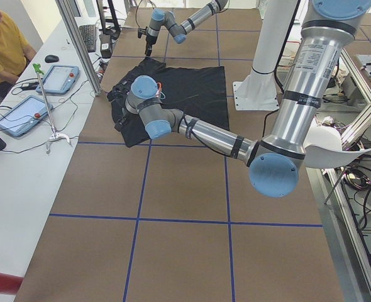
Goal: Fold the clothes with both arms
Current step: 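Move the right gripper to the shoulder seam nearest it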
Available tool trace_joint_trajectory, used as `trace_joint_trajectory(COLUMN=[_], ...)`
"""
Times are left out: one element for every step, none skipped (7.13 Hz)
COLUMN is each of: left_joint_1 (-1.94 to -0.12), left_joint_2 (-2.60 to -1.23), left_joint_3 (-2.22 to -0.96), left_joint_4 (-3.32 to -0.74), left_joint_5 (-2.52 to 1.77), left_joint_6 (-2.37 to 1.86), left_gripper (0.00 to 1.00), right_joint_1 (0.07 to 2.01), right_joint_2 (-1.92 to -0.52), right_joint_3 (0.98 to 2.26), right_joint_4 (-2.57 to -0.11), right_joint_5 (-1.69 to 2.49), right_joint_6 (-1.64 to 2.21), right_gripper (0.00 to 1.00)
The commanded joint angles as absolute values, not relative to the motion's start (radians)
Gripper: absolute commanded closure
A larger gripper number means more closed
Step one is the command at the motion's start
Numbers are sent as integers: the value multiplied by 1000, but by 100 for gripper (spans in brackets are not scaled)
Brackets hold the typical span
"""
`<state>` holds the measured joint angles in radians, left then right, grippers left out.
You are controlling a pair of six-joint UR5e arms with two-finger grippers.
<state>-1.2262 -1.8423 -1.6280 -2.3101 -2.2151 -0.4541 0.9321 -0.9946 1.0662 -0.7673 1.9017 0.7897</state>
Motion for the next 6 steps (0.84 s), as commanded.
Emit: trace_joint_trajectory(left_joint_1=[-1226,-1226,-1226,-1226,-1226,-1226], left_joint_2=[-1842,-1842,-1842,-1842,-1842,-1842], left_joint_3=[-1626,-1621,-1623,-1621,-1623,-1623], left_joint_4=[-2312,-2321,-2321,-2321,-2322,-2322], left_joint_5=[-2211,-2210,-2210,-2210,-2210,-2210], left_joint_6=[-454,-454,-454,-454,-454,-456], left_gripper=[0,0,0,0,0,0], right_joint_1=[931,931,933,933,933,933], right_joint_2=[-994,-999,-1005,-1014,-1015,-1015], right_joint_3=[1063,1063,1063,1065,1066,1066], right_joint_4=[-767,-767,-767,-765,-765,-765], right_joint_5=[1899,1898,1898,1898,1898,1898], right_joint_6=[787,784,779,773,773,773], right_gripper=[49,61,64,64,63,63])
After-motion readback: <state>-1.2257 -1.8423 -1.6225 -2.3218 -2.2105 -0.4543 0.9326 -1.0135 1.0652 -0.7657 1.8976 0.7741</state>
